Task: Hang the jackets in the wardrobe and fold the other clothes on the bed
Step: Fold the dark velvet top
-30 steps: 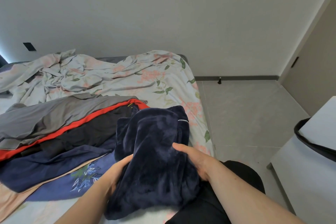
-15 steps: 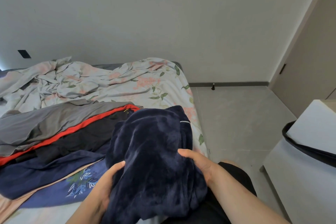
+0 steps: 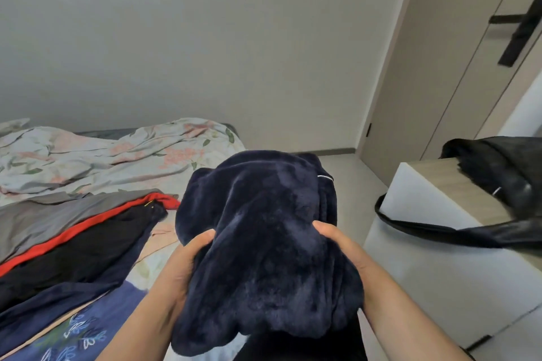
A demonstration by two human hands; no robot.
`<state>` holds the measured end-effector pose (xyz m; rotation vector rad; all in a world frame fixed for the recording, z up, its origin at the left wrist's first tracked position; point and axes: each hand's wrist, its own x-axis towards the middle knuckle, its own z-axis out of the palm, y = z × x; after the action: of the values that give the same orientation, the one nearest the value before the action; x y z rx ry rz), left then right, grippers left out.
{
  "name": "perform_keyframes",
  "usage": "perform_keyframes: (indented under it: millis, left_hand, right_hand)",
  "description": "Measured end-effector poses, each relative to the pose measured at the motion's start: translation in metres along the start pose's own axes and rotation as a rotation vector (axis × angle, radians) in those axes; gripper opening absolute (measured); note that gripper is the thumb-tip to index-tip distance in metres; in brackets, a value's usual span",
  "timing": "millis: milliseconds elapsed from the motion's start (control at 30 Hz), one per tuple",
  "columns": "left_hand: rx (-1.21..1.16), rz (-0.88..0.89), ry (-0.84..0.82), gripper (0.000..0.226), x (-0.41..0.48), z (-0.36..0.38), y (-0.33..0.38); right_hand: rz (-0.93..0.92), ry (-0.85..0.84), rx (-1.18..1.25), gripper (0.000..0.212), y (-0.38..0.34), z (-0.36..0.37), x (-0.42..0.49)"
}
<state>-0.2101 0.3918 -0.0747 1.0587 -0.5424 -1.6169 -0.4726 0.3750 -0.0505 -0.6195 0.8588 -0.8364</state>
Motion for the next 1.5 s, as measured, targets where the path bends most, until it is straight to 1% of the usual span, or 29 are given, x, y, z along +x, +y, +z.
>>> perform_keyframes:
  millis: [67,100,133,200,233,300,400,533,633,700,800,900,1000,1167,1300,1367,1433,1500]
  left_hand:
    - [0.062,0.030,-0.044,0.071,0.002,0.016,0.001]
    - [0.089,0.037,-0.075,0.079,0.003,0.023,0.001]
    - [0.091,0.030,-0.113,0.074,0.004,0.029,-0.001]
    - [0.124,0.029,-0.189,0.052,0.001,0.042,-0.003]
    - [0.155,0.049,-0.215,0.048,0.001,0.047,-0.004]
    - [0.207,0.088,-0.257,0.051,0.005,0.059,-0.006]
    - [0.251,0.095,-0.337,0.053,0.012,0.080,-0.008]
    - [0.359,0.159,-0.406,0.041,0.031,0.107,-0.013]
    - [0.407,0.217,-0.432,0.048,0.053,0.127,-0.019]
    - [0.398,0.209,-0.420,0.050,0.074,0.137,-0.023]
    - [0.386,0.171,-0.397,0.049,0.113,0.152,-0.028]
    - [0.400,0.141,-0.316,0.048,0.163,0.166,-0.035]
    - [0.418,0.136,-0.247,0.048,0.221,0.178,-0.047]
    - [0.412,0.082,-0.232,0.056,0.289,0.193,-0.064]
    - [0.364,-0.011,-0.165,0.048,0.297,0.202,-0.062]
    - [0.350,-0.053,-0.112,0.051,0.293,0.209,-0.049]
    - [0.343,-0.081,-0.065,0.055,0.286,0.218,-0.036]
    - [0.342,-0.099,-0.012,0.057,0.279,0.230,-0.008]
  right_hand:
    - [-0.069,0.090,-0.029,0.059,-0.007,-0.004,-0.016]
    - [-0.094,0.118,-0.035,0.060,-0.010,-0.007,-0.024]
    - [-0.114,0.138,-0.039,0.061,-0.013,-0.009,-0.032]
    - [-0.153,0.160,-0.065,0.064,-0.018,-0.016,-0.047]
    - [-0.174,0.166,-0.080,0.065,-0.021,-0.019,-0.053]
    - [-0.214,0.185,-0.101,0.069,-0.027,-0.025,-0.065]
    - [-0.264,0.194,-0.111,0.071,-0.039,-0.037,-0.077]
    - [-0.303,0.199,-0.187,0.065,-0.057,-0.058,-0.077]
    - [-0.320,0.189,-0.223,0.060,-0.073,-0.075,-0.063]
    - [-0.298,0.190,-0.222,0.058,-0.086,-0.091,-0.047]
    - [-0.261,0.192,-0.218,0.062,-0.109,-0.120,-0.014]
    - [-0.229,0.189,-0.207,0.056,-0.131,-0.153,0.028]
    - [-0.194,0.227,-0.223,0.054,-0.149,-0.192,0.076]
    - [-0.144,0.272,-0.215,0.056,-0.162,-0.241,0.133]
    - [-0.029,0.263,-0.175,0.062,-0.178,-0.248,0.147]
    - [0.029,0.269,-0.184,0.059,-0.197,-0.241,0.152]
    - [0.055,0.263,-0.184,0.051,-0.212,-0.233,0.155]
    - [0.091,0.224,-0.180,0.044,-0.240,-0.217,0.160]
